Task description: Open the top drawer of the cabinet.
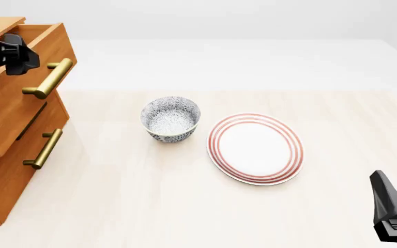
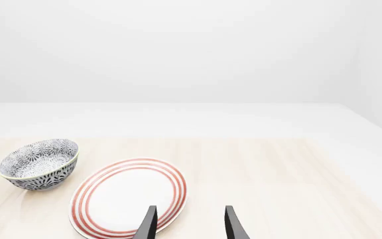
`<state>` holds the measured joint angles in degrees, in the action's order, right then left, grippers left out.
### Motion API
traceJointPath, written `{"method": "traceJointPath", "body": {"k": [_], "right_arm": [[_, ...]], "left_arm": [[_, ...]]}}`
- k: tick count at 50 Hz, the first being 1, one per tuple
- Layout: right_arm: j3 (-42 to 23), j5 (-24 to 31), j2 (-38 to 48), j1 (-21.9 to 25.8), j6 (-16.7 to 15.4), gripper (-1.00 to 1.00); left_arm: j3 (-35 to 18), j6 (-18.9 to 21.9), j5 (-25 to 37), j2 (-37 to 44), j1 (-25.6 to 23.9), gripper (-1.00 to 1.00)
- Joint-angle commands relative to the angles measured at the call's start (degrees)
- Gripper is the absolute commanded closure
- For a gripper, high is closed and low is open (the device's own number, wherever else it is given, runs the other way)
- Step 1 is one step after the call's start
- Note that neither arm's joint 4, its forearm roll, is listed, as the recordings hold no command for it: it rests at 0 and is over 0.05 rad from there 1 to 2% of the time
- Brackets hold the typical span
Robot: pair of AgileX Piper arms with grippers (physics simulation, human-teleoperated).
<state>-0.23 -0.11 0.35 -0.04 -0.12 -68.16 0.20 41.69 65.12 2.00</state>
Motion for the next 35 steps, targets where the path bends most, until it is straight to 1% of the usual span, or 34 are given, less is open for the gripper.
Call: {"method": "traceJointPath", "body": {"k": [1, 29, 35], "right_arm": [[0.0, 0.1, -0.1, 0.0, 0.0, -1.00], [0.0, 0.0, 0.0, 0.0, 0.0, -1.00], [0.0, 0.0, 0.0, 0.0, 0.0, -1.00]], "left_arm": [[2.1, -1.3, -1.5, 0.4, 0.3, -1.00], [4.9, -2.2, -4.9, 2.8, -0.2, -1.00], [4.7, -2.8, -4.8, 3.2, -2.1, -1.00]]}}
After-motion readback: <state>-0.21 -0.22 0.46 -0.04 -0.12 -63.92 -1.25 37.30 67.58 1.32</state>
